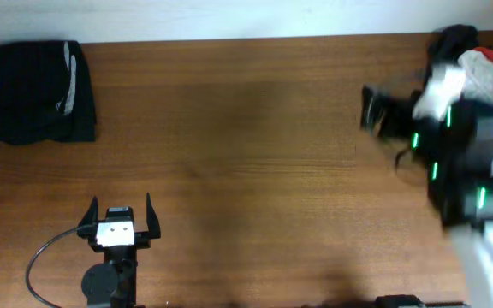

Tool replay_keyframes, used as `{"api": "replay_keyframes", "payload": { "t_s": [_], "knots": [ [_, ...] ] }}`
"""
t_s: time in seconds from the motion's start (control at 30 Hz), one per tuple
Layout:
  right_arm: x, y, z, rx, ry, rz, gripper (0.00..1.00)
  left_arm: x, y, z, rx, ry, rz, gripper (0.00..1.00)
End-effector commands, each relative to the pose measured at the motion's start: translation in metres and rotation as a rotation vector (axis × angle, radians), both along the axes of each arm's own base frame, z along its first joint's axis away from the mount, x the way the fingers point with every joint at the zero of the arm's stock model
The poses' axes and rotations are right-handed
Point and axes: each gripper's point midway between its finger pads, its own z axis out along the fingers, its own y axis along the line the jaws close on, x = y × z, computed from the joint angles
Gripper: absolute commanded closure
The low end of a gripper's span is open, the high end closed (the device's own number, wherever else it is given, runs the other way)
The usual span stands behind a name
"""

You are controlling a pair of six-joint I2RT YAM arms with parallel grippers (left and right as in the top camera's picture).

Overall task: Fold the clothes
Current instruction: 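Reach the right gripper to the white T-shirt on the right pile, then grasp the white T-shirt collar with the right gripper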

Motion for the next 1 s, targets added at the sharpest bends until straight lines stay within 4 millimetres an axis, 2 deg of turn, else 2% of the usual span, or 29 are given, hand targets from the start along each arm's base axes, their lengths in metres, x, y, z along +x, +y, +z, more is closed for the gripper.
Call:
{"api": "replay_keyframes", "payload": {
  "t_s": [0.0, 0.03, 0.07, 0.1, 0.13, 0.17, 0.23, 0.27, 0.3, 0.37, 0.43, 0.5, 0.57, 0.63, 0.7, 0.8, 0.87, 0.93, 0.97],
  "knots": [
    [0.069, -0.079, -0.006, -0.063, 0.202, -0.187, 0.01, 0.0, 0.003, -0.001, 0.007, 0.001, 0.012, 0.01],
    [0.083, -0.102, -0.011, -0.056, 0.249, -0.23, 0.01, 0.0, 0.003, -0.001, 0.006, 0.001, 0.012, 0.01],
    [0.097, -0.133, -0.02, -0.069, 0.278, -0.274, 0.01, 0.0, 0.003, -0.001, 0.007, 0.001, 0.012, 0.01],
    [0.101, -0.166, -0.034, -0.103, 0.301, -0.333, 0.01, 0.0, 0.003, -0.001, 0.007, 0.001, 0.012, 0.01],
    [0.097, -0.213, -0.058, -0.133, 0.362, -0.456, 0.01, 0.0, 0.003, -0.001, 0.007, 0.001, 0.012, 0.01],
    [0.093, -0.238, -0.074, -0.151, 0.403, -0.511, 0.01, 0.0, 0.003, -0.001, 0.006, 0.001, 0.012, 0.01],
    [0.084, -0.288, -0.127, -0.189, 0.524, -0.538, 0.01, 0.0, 0.003, -0.001, 0.006, 0.001, 0.012, 0.01],
    [0.072, -0.315, -0.158, -0.184, 0.598, -0.592, 0.01, 0.0, 0.003, -0.001, 0.007, 0.001, 0.012, 0.01],
    [0.065, -0.331, -0.178, -0.168, 0.64, -0.615, 0.0, 0.0, 0.003, -0.001, 0.007, 0.001, 0.012, 0.01],
    [0.05, -0.36, -0.218, -0.205, 0.727, -0.588, 0.08, 0.0, 0.003, -0.001, 0.007, 0.001, 0.012, 0.01],
    [0.038, -0.386, -0.24, -0.255, 0.772, -0.568, 0.08, 0.0, 0.003, -0.001, 0.006, 0.001, 0.012, 0.01],
    [0.038, -0.399, -0.248, -0.264, 0.752, -0.534, 0.11, 0.0, 0.003, -0.001, 0.007, 0.001, 0.012, 0.01],
    [0.048, -0.399, -0.255, -0.28, 0.723, -0.464, 0.19, 0.0, 0.003, -0.001, 0.007, 0.001, 0.012, 0.01],
    [0.053, -0.403, -0.266, -0.283, 0.715, -0.465, 0.21, 0.0, 0.003, -0.001, 0.007, 0.001, 0.012, 0.01],
    [0.065, -0.398, -0.277, -0.261, 0.676, -0.409, 0.23, 0.0, 0.003, -0.001, 0.007, 0.001, 0.012, 0.01],
    [0.072, -0.402, -0.286, -0.263, 0.656, -0.408, 0.29, 0.0, 0.003, -0.001, 0.007, 0.001, 0.012, 0.01],
    [0.08, -0.396, -0.299, -0.228, 0.635, -0.368, 0.3, 0.0, 0.003, -0.001, 0.007, 0.001, 0.012, 0.01],
    [0.083, -0.399, -0.301, -0.233, 0.62, -0.376, 0.45, 0.0, 0.003, -0.001, 0.006, 0.001, 0.012, 0.01],
    [0.085, -0.4, -0.299, -0.232, 0.608, -0.385, 0.44, 0.0, 0.003, -0.001, 0.006, 0.001, 0.012, 0.01]
  ]
}}
